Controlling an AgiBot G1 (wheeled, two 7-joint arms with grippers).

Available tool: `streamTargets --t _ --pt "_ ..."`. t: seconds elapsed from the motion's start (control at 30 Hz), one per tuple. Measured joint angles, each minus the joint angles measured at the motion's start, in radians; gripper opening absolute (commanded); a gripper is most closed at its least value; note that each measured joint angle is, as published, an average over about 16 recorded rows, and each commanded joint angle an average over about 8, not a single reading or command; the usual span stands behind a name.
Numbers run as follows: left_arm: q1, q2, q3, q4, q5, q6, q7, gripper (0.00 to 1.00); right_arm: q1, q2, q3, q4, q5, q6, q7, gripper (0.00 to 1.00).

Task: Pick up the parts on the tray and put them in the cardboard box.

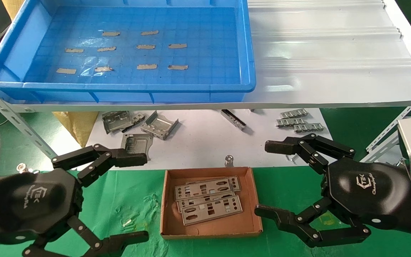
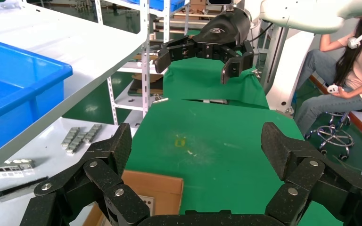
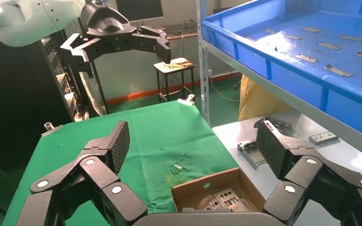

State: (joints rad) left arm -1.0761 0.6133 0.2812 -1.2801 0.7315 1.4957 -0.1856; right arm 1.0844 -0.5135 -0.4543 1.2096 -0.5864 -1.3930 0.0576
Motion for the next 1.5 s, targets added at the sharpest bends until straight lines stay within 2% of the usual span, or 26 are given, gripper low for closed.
streamTargets --t 1.5 --pt "0.000 0.000 0.000 0.000 0.000 0.000 0.000 1.00 0.000 0.000 0.000 0.000 0.000 0.000 0.000 1.00"
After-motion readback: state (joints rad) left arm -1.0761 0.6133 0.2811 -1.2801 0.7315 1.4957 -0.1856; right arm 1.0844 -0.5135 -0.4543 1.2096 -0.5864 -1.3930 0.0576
